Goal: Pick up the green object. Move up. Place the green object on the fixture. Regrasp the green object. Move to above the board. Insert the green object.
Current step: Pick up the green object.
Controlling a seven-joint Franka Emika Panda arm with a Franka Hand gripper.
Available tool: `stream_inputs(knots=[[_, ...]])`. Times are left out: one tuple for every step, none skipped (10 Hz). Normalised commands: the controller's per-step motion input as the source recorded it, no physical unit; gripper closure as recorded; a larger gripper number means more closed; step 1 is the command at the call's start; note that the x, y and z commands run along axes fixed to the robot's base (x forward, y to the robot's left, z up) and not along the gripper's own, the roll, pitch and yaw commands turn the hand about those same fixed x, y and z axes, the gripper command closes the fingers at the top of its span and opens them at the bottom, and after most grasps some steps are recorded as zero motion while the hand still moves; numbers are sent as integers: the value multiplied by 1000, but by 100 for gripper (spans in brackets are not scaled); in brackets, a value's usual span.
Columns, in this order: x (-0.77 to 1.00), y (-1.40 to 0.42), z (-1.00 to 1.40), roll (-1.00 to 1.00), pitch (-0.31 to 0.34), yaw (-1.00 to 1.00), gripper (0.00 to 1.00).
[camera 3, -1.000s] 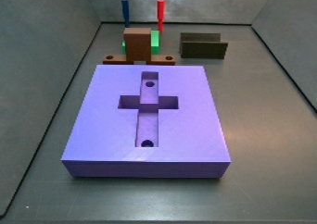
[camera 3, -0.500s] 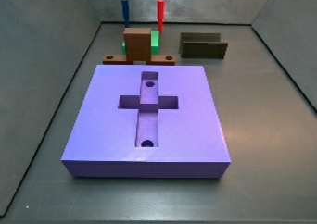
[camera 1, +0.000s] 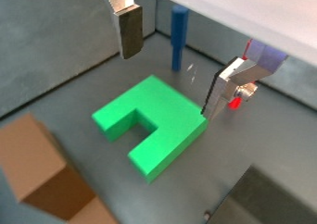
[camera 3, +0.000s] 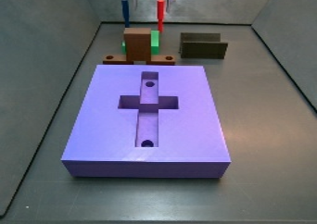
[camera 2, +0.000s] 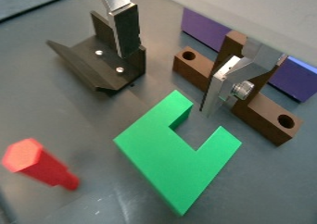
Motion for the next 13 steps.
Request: stream_inputs(knots=[[9,-271,-526,50,-106,0,0],[31,-257,-523,9,-121,-9,0],[69,-240,-509,0,-124,-20,0],[86,-209,-486,0,-127,-6,0],[103,-194,-474,0,-117,-6,0],[160,-111,-434,0,-97,-34,0],[114,0,-403,-47,-106,-17,0],[0,0,-309,-83,-107,0,0],[0,-46,-289,-83,-119,0,0],[0,-51,-286,-79,-120,0,0],[0,-54,-269,-80,-114,0,0],[14,-69,-269,-77,-109,0,0],[0,-34,-317,-80,-114,-23,0]])
